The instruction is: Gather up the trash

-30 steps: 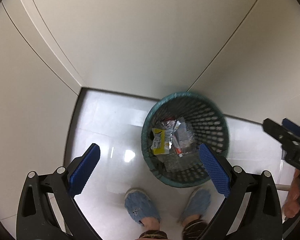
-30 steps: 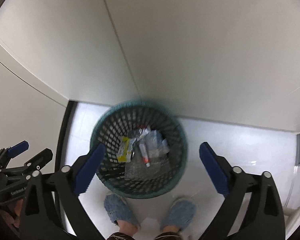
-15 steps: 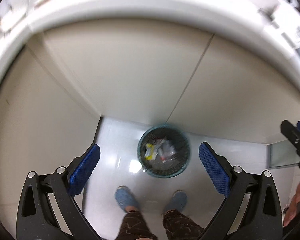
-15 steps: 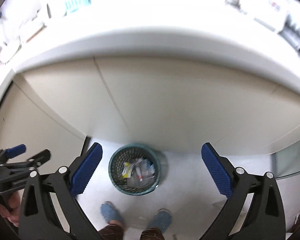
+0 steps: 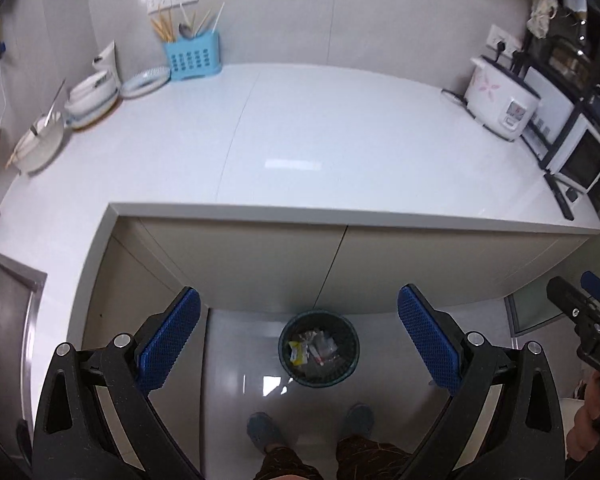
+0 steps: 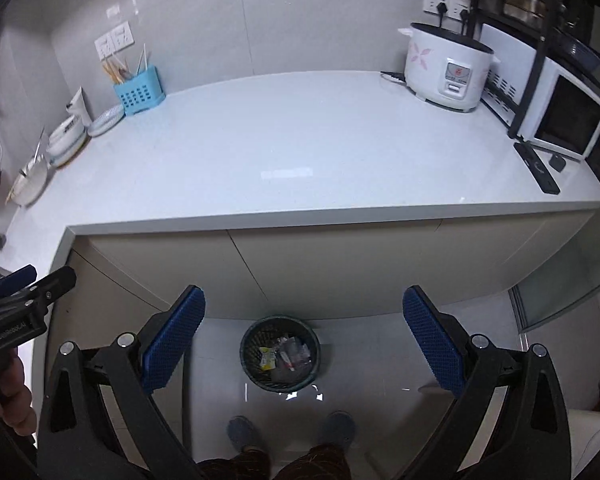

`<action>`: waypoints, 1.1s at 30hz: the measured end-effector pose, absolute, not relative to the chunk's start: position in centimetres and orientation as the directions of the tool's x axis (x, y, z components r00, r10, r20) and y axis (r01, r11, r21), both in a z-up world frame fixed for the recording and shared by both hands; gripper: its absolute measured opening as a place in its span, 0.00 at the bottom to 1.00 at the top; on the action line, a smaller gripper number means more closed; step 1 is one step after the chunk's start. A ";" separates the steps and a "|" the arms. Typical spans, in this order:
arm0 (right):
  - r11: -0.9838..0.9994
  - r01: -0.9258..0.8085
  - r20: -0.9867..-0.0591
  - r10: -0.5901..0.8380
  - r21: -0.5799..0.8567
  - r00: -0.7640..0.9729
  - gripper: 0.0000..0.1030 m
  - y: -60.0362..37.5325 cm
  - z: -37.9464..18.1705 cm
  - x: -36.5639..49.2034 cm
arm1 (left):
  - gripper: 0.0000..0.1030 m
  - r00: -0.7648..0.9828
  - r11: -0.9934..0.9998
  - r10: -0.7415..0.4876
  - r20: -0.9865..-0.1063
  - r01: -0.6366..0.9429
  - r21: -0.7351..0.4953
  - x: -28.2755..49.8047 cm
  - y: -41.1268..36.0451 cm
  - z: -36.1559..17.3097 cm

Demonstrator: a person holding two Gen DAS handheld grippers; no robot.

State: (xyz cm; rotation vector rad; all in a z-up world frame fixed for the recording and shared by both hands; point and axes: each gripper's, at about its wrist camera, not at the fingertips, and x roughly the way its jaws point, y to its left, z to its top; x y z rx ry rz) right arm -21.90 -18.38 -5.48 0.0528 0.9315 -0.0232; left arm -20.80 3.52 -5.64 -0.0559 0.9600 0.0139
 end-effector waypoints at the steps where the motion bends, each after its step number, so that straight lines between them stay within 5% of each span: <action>1: 0.998 0.046 -0.795 0.000 0.036 0.607 0.92 -18.3 -4.8 -22.3 | 0.94 0.583 0.999 -0.020 -0.812 -0.025 -0.043 -21.1 3.4 -4.8; 12: 0.999 0.046 -0.745 -0.033 -0.004 0.666 0.92 -15.8 -0.2 -23.9 | 0.94 0.629 0.999 -0.037 -0.777 0.003 -0.045 -23.3 3.2 -0.4; 33: 1.000 0.030 -0.763 -0.024 -0.007 0.646 0.92 -15.4 -0.7 -23.5 | 0.94 0.627 1.000 -0.021 -0.779 0.004 -0.023 -23.8 3.3 -0.8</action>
